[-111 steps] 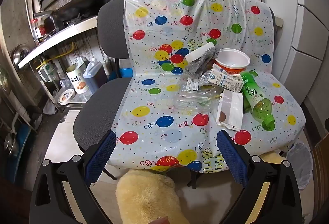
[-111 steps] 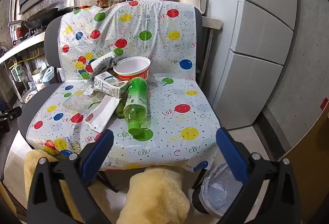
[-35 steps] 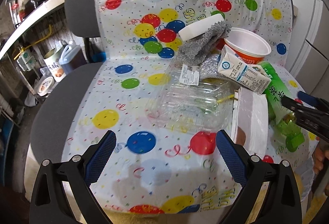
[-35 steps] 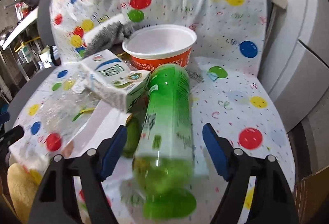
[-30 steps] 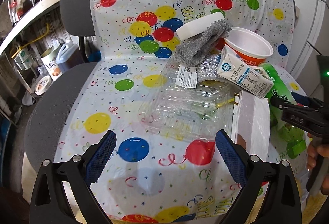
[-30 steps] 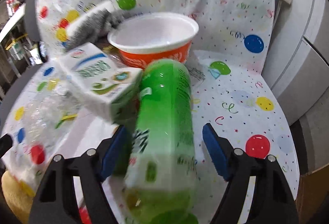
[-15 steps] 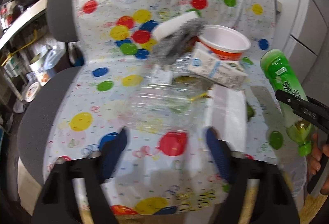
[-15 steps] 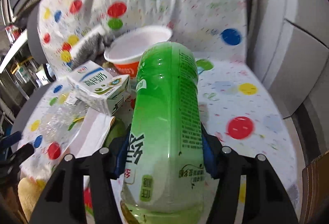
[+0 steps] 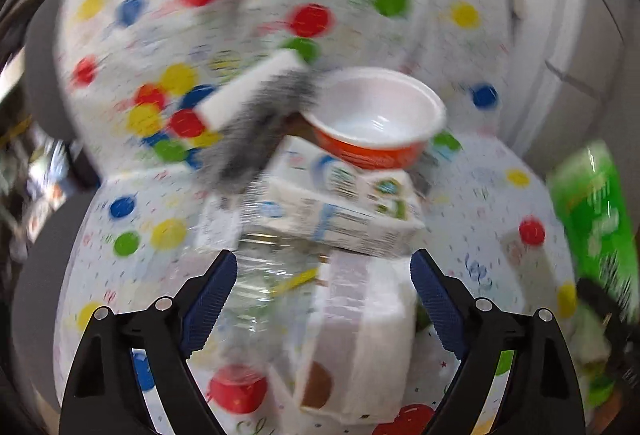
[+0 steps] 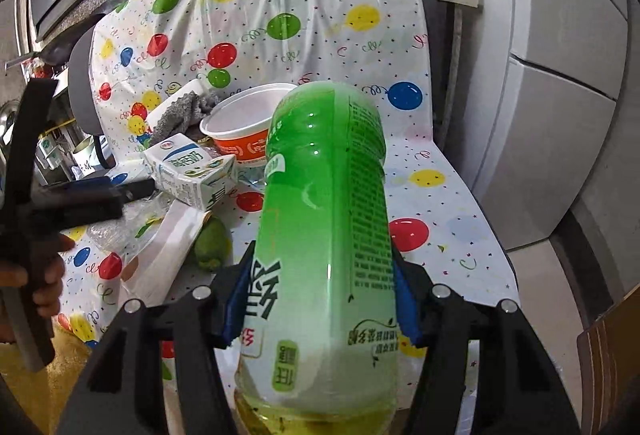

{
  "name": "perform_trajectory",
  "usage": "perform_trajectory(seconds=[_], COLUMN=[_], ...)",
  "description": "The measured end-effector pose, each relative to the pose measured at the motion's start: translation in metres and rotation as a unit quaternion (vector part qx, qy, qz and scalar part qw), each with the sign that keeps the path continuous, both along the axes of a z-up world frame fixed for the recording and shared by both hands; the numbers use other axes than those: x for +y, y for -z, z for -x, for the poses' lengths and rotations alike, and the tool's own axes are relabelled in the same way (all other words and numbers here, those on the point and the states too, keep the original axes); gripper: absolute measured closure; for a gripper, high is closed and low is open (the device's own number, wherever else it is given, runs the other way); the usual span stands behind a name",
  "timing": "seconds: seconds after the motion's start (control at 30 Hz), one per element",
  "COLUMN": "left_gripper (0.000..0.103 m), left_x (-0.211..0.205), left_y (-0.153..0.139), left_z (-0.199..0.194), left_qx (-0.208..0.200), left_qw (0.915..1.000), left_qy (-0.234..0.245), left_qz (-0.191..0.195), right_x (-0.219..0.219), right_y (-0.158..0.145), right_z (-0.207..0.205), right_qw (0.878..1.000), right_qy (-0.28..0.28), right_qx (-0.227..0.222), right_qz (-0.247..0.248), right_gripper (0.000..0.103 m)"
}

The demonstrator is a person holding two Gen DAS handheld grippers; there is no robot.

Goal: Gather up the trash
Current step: 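Close the left gripper on the white milk carton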

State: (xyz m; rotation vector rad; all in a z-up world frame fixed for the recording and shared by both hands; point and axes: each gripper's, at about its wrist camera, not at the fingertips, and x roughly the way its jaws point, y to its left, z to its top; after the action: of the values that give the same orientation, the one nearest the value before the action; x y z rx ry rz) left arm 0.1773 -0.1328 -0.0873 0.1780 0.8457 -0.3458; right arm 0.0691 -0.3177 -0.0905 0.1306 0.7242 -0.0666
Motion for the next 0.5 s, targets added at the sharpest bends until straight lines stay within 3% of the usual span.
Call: perform_trajectory(seconds=[0.13,0.3,0.43,0.5], left_gripper=[0.015,0.015,0.015,0.015], left_x=[-0.021,-0.005,-0.027,-0.034], left_y=[0.008,0.000,0.012,0.017], left_z=[-0.003,-0.028,-0.034,-0.033], left_qx=[0.015,0.014,0.022,0.023], left_qw=[0.9996,0.9974,0.9985,0.9983], left_qy=[0.016,-0.058,-0.041,-0.037], left_qz=[-0.019,0.039,-0.030,-0.038], right_x=[-0.009,-0.014,-0.015,-0.015], right_y=[0.006,0.011,0.015,0.016], right_z=[-0.003,-0.002,-0.003,-0.004], right_qw=[1.000,1.000,1.000,1.000], right_qy=[0.007,0.005,0.005,0.005], right_qx=[0.003,0.007,0.007,0.007], right_qz=[-0.009,-0.014,-0.019,-0.021], right_gripper=[0.044,0.044,0.044,0.044])
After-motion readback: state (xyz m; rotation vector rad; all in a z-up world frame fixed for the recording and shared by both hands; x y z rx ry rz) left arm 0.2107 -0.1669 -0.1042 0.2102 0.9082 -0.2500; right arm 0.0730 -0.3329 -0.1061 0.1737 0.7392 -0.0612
